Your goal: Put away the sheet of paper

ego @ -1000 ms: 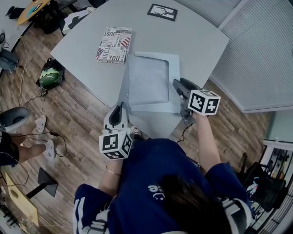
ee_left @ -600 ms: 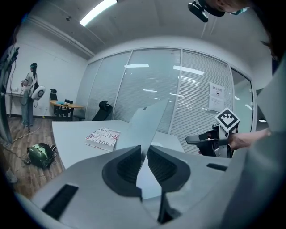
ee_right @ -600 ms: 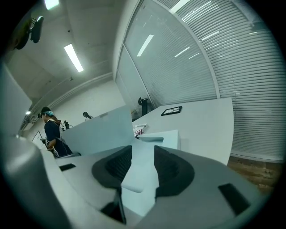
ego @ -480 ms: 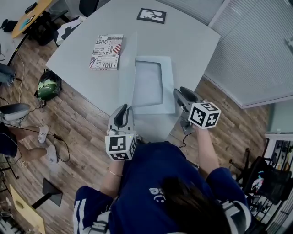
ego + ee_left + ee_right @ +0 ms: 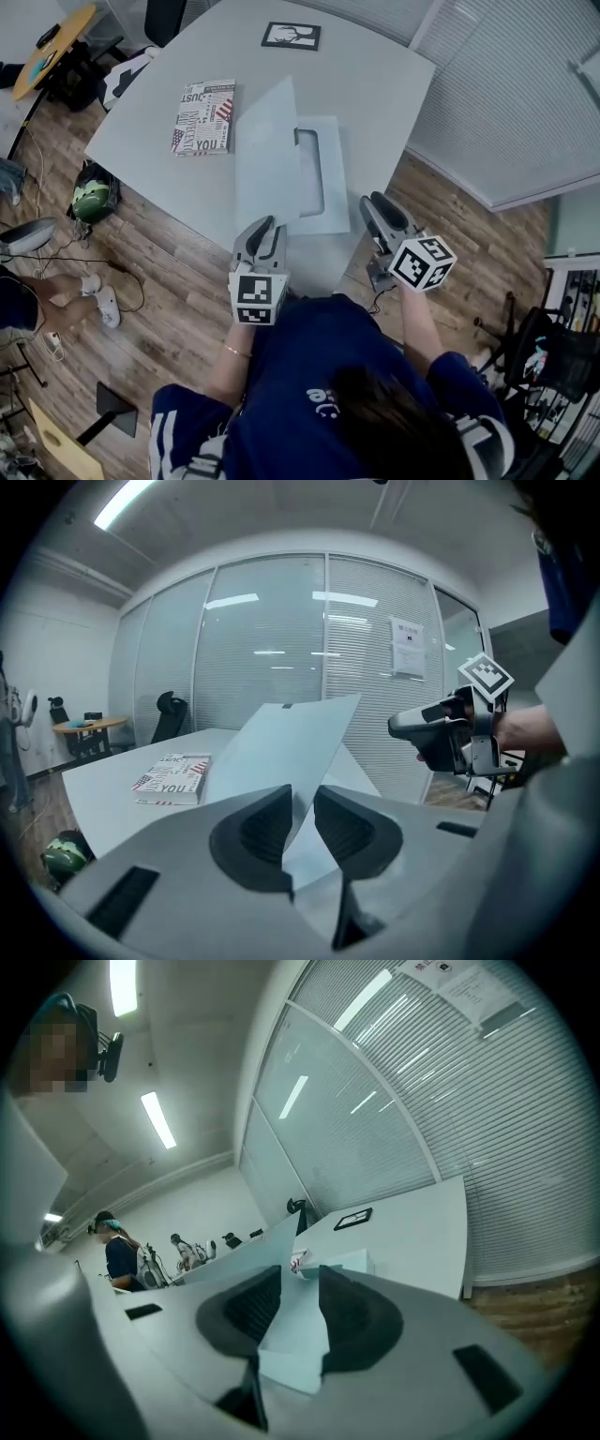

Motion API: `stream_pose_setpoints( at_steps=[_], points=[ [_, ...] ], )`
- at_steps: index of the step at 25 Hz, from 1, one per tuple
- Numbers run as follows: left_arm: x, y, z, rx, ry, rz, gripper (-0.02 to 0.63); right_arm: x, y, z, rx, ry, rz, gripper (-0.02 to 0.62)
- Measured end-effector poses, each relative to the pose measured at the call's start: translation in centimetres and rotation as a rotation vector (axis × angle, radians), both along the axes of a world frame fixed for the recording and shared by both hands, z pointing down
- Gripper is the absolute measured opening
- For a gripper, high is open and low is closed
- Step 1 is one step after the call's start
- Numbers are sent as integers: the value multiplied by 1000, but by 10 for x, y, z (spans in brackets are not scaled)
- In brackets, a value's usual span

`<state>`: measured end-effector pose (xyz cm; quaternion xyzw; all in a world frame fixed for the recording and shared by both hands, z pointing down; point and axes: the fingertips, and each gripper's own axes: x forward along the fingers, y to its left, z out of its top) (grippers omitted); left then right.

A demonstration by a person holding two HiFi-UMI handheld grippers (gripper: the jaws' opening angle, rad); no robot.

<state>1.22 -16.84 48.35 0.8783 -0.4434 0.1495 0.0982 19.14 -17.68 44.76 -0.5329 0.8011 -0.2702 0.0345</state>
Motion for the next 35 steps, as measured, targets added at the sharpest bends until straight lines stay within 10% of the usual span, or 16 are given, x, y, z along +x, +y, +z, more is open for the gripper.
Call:
stream_pose_setpoints(
  at_steps=[6,15,35],
  points=[
    [23,2,19,59,-193,90,63,-11,20,18,-50,-44,19,127],
    [56,13,53,4,-260,264,97,-14,32,29,-76,-47,44,127],
    [61,17,72,-273,-33,299,132,-24,45,59,-157,-38,24,127]
  ],
)
